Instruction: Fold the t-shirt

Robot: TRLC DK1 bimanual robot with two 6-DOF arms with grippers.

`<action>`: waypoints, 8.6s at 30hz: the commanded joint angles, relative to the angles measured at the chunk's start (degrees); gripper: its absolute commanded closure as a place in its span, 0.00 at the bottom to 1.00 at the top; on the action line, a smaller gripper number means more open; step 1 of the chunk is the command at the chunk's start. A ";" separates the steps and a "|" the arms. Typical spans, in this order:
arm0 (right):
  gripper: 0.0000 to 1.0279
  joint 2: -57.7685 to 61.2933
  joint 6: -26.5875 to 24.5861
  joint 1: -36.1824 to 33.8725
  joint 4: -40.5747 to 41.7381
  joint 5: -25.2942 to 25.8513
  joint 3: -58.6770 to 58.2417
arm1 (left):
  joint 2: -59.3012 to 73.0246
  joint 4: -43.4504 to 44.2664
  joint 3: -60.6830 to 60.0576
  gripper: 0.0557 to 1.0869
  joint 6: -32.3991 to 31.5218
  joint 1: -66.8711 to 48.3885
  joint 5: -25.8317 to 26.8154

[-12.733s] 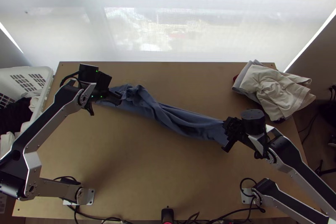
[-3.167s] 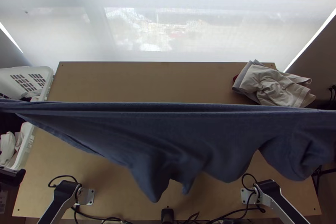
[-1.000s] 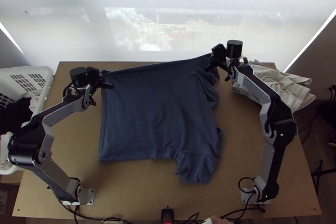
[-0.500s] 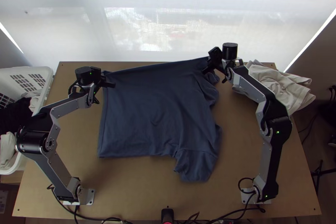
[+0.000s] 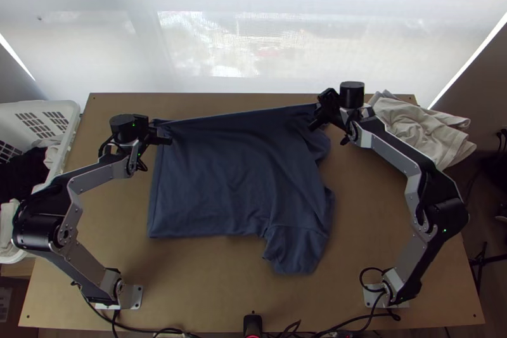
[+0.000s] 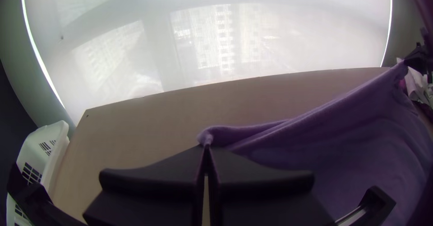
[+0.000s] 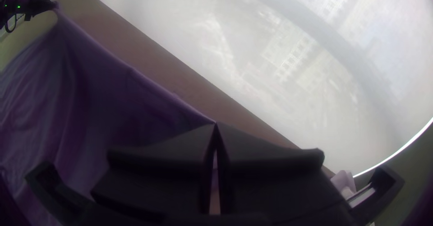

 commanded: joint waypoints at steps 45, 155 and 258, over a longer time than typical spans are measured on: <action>0.97 -24.48 3.09 7.69 1.45 0.50 -37.11 | -19.69 -2.79 -24.97 0.97 -4.36 -4.66 0.77; 0.97 -30.54 9.06 34.94 -38.89 -5.12 -23.40 | -35.42 -66.43 -17.85 0.97 4.16 -0.79 13.42; 0.04 9.89 4.58 13.93 -44.25 -8.29 16.85 | 13.36 -72.58 37.87 0.06 -7.35 -0.70 10.61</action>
